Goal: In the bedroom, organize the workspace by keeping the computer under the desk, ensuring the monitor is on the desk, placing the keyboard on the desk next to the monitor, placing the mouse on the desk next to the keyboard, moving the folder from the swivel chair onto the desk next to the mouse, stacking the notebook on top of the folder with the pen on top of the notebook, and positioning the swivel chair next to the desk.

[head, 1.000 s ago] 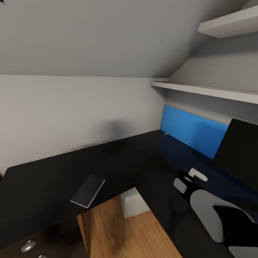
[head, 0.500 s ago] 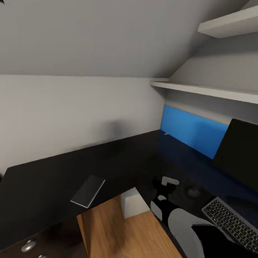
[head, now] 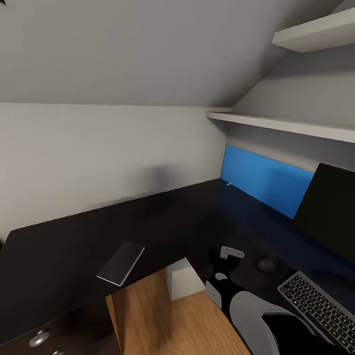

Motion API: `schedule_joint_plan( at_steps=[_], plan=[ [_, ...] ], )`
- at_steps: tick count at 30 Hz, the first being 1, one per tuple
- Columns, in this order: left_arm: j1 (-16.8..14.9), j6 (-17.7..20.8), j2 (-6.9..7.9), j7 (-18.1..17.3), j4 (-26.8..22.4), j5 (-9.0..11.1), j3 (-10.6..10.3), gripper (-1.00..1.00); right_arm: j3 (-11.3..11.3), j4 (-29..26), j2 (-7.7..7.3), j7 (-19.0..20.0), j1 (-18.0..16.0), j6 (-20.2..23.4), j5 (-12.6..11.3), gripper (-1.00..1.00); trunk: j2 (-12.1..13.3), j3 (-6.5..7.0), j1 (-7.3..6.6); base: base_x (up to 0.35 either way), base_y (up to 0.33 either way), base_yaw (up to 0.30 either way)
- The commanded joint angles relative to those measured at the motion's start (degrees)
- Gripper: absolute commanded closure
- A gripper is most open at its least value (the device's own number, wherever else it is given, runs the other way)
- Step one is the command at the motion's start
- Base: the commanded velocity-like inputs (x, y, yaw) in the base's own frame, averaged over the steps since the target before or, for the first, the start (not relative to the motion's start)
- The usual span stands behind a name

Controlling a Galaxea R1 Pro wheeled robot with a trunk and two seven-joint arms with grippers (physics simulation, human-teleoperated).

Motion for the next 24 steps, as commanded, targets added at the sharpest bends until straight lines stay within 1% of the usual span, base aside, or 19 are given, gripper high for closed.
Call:
schedule_joint_plan(
  at_steps=[1,11,13,17,24],
  plan=[
    [-0.02,-0.29,0.10,0.42,-0.06,0.62,-0.38,-1.00,-0.13,0.03,0.02,-0.20,-0.04,-0.15,0.17,-1.00,-0.03,-0.05,0.00,0.000,0.000,0.000],
    [-0.02,-0.37,0.24,0.66,0.71,0.68,-0.29,-1.00,-0.20,-0.36,0.02,-0.60,-0.04,-0.20,-0.08,-1.00,-0.03,-0.05,0.00,0.000,0.000,0.000],
    [-0.02,-0.38,0.34,0.63,0.77,0.69,-0.29,-1.00,-0.20,-0.37,0.02,-0.61,-0.04,-0.20,-0.09,-1.00,-0.03,-0.05,0.00,-0.100,0.000,0.000],
    [-0.02,-0.19,0.40,0.58,0.82,0.74,-0.29,-1.00,-0.24,-0.37,0.02,-0.67,-0.04,-0.27,-0.10,-1.00,-0.03,-0.05,0.00,-0.325,-0.017,0.088],
    [-0.02,-0.12,0.54,0.57,0.84,0.76,-0.21,-1.00,-0.29,-0.27,0.02,-1.20,-0.04,-0.38,-0.10,-1.00,-0.03,-0.05,0.00,-0.297,-0.185,0.253]
  ],
)
